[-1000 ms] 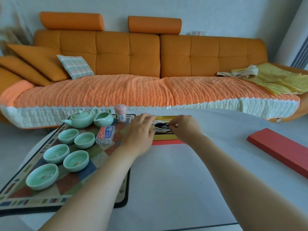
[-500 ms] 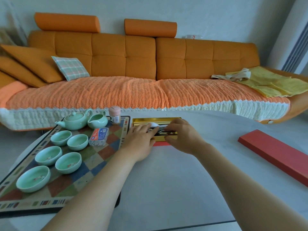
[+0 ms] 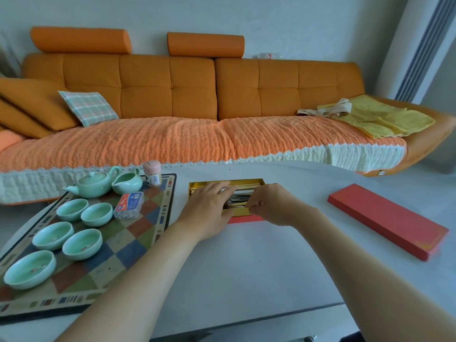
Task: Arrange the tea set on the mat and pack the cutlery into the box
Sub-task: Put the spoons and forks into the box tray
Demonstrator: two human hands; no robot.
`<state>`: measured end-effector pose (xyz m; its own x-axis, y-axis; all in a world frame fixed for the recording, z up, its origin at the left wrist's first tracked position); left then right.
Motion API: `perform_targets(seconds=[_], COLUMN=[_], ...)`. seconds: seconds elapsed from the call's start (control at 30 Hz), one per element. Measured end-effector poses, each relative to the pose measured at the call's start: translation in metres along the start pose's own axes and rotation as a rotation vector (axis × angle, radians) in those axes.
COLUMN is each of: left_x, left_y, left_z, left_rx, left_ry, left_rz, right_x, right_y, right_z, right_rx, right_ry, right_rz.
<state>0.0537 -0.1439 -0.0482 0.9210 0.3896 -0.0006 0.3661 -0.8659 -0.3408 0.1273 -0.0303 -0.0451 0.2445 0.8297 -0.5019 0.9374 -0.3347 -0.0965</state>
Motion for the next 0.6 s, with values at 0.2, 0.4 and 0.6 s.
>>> perform_targets(seconds=[0.2, 0.4, 0.6], left_x=[0.048, 0.130, 0.199], left_y=[-0.011, -0.058, -0.114], left_z=[-0.018, -0.007, 0.032], left_rx=[0.064, 0.034, -0.159], left_ry=[0.162, 0.265, 0.219], left_rz=[-0.019, -0.004, 0.046], right_x=[0.023, 0.120, 0.221], right_y=[0.038, 0.090, 0.144], right_z=[-0.056, -0.096, -0.122], right_rx=[0.299, 0.342, 0.230], right_ry=[-0.165, 0.161, 0.267], right_rz=[-0.096, 0.236, 0.633])
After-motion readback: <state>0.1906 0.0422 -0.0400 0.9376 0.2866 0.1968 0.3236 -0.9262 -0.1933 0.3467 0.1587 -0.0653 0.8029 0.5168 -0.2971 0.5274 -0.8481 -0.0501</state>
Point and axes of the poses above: each hand's wrist, its own y-axis away from the middle knuckle, its own z-axis out of the palm, x = y × z, the point moved 9 cm from there along -y, towards the middle knuckle, and after that the axes turned 9 degrees about -y, right-handed, at the moved point
